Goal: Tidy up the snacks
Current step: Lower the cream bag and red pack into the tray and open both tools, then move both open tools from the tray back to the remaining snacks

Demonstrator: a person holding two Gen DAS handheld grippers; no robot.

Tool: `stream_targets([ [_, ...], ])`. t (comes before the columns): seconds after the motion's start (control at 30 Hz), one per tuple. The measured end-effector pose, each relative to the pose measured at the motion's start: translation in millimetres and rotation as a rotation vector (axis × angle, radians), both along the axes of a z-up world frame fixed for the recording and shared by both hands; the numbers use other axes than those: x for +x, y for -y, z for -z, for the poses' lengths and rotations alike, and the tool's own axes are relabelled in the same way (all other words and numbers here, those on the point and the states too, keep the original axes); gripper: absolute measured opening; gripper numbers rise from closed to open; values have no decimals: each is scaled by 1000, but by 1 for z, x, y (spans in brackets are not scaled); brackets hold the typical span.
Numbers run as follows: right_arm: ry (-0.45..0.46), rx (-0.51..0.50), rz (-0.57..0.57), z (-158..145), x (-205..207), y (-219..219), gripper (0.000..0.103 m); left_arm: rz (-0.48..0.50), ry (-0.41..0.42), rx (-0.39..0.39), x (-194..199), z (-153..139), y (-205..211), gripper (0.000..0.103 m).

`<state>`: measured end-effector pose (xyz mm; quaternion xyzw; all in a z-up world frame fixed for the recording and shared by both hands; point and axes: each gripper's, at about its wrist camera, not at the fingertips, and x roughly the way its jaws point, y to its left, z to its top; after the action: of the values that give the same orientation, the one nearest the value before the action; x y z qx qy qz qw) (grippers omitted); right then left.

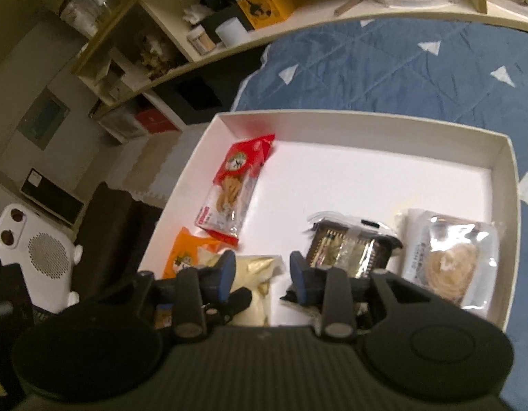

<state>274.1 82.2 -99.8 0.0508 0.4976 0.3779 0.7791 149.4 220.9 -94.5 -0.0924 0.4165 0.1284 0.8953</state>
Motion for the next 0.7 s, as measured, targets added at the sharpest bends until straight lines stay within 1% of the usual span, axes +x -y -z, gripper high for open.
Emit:
stream_targets([
  [0.07, 16, 9, 12, -4, -3, 5, 44, 0, 9, 0, -2, -4, 1, 71],
  [0.2, 55, 5, 37, -11, -10, 17, 48, 1, 9, -14, -6, -8, 3, 82],
  [0.3, 88, -3, 46, -16, -16, 26, 57, -4, 6, -9, -9, -11, 5, 90],
  [0.37, 116, -14, 59, -18, -20, 32, 68, -9, 5, -2, -11, -14, 7, 95],
  [0.5, 158, -24, 84, -21, -26, 47, 76, -2, 7, 0, -15, -19, 13, 100],
  [0.57, 179, -30, 95, -22, -29, 56, 82, 3, 9, 3, -17, -21, 15, 102],
  [0.6, 192, -37, 101, -23, -31, 60, 84, 6, 10, 6, -19, -23, 17, 103],
  [0.67, 217, -50, 108, -24, -35, 67, 91, 9, 16, 7, -20, -26, 20, 103],
  [0.7, 231, -59, 111, -24, -38, 72, 92, 12, 22, 5, -22, -28, 22, 103],
])
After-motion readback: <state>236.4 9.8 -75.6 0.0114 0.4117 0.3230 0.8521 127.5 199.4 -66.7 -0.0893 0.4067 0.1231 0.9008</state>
